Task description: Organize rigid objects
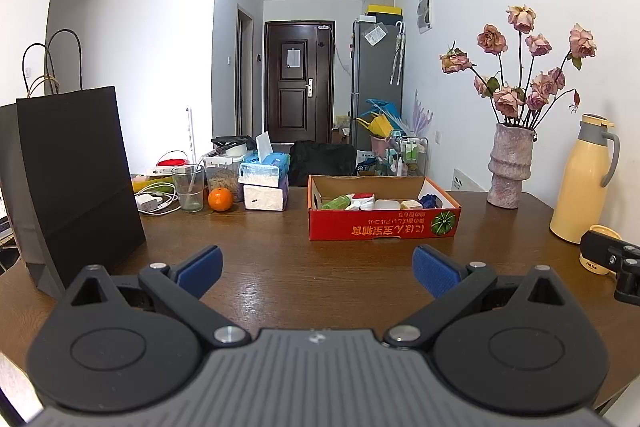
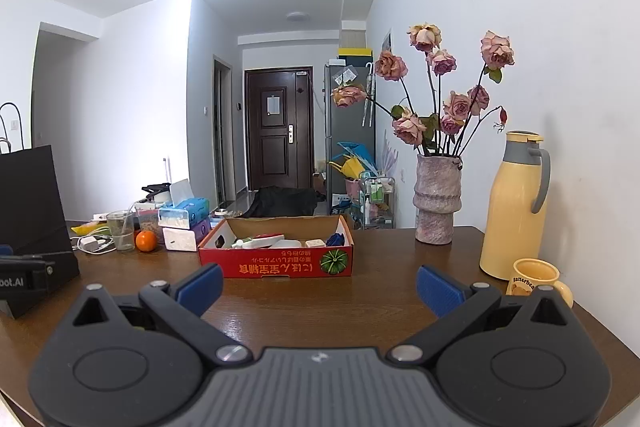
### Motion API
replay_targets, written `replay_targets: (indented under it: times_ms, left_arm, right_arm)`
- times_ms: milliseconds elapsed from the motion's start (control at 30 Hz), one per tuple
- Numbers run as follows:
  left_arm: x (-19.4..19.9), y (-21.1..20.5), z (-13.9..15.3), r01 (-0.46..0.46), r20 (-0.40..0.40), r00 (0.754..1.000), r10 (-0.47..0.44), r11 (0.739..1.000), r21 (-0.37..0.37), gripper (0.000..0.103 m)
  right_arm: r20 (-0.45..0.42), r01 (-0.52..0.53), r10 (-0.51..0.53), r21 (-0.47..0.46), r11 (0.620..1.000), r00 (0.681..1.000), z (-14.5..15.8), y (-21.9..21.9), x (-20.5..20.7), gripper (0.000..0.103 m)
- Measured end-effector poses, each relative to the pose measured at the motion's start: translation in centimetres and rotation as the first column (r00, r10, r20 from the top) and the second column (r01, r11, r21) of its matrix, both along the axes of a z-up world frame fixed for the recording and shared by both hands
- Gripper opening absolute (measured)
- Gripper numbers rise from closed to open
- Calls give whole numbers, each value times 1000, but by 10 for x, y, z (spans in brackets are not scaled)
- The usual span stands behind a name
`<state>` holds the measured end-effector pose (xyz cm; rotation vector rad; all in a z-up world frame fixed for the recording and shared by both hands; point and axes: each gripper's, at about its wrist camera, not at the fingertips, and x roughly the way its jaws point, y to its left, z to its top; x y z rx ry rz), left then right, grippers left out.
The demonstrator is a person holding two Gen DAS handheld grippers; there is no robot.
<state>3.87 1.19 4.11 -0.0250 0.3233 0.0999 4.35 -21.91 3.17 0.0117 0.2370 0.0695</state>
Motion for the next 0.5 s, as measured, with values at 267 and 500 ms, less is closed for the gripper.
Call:
replay_targets:
  times_ms: [267,500]
  left_arm:
    - [1,1,0,-3,-2,1000,3,1000,-3,103]
    - [2,2,-1,-3,-2,1000,3,1000,-8,103]
  right_arm:
    - [-4,-1,1,-3,1000,1000,-1,1,2,103]
    - [-6,-3,3,-8,1000,1000,-1,2,5,103]
